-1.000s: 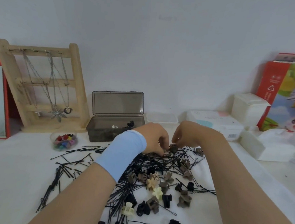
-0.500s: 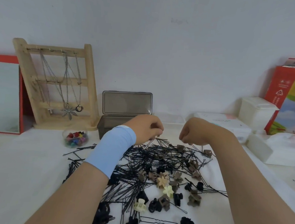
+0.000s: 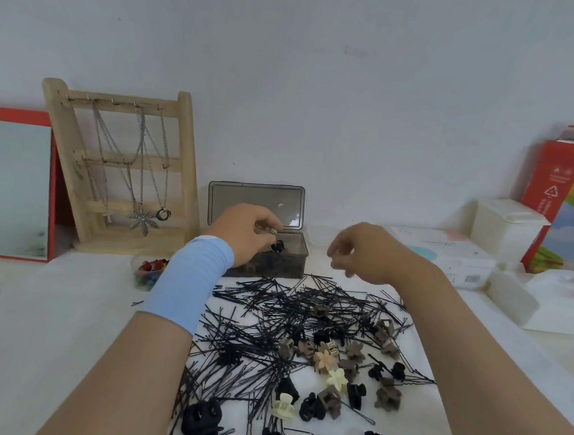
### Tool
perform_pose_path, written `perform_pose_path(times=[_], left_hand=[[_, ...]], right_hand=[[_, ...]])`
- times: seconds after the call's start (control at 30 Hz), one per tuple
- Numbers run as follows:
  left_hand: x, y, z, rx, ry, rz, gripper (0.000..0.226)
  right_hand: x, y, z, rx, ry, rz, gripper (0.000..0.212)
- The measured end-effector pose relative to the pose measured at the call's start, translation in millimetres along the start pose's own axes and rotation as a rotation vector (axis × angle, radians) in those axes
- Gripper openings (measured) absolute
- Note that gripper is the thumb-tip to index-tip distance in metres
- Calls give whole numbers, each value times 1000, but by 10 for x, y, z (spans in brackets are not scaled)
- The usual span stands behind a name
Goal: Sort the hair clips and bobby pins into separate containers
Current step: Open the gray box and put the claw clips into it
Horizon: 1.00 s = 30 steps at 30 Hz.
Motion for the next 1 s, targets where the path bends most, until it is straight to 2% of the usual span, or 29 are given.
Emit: perform_pose_path(times=[0.13,0.23,0.33,0.4,0.53,0.7,0.8,1.0], left_hand=[[34,-155,23,26,132,-40,17],[22,-232,32,36,149,-65,20],[-1,-266,32,47,92,-100,43],[2,-255,37,42,70,-91,49],[5,-51,24,-28,43,-67,33],[-183,432,-72,-92,-188,-9,20],[-346,735,-161,-106,-353,38,21],[-766,1316,-320,-179,-576,187,33]], right_hand=[[-50,-280,177,103,174,196,17],[-157,-454,357,143,148,156,32],[-183,-471,466,145,110,130,54],[-124,-418,463,148,146,139,50],[47,-230,310,103,140,86,34],[305,142,-81,-36,0,78,28],[411,343,-305,-101,-87,-56,32],[330,654,-509,-180,-220,-305,43]])
Point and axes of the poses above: each hand's wrist, its own z-axis towards the middle knuckle, its own x-axis out of the back of the hand, y = z × x, the point moved 2 cm from there along z, towards the middle knuckle, and after that the axes turned 2 degrees about -x, right-handed, at the moved point
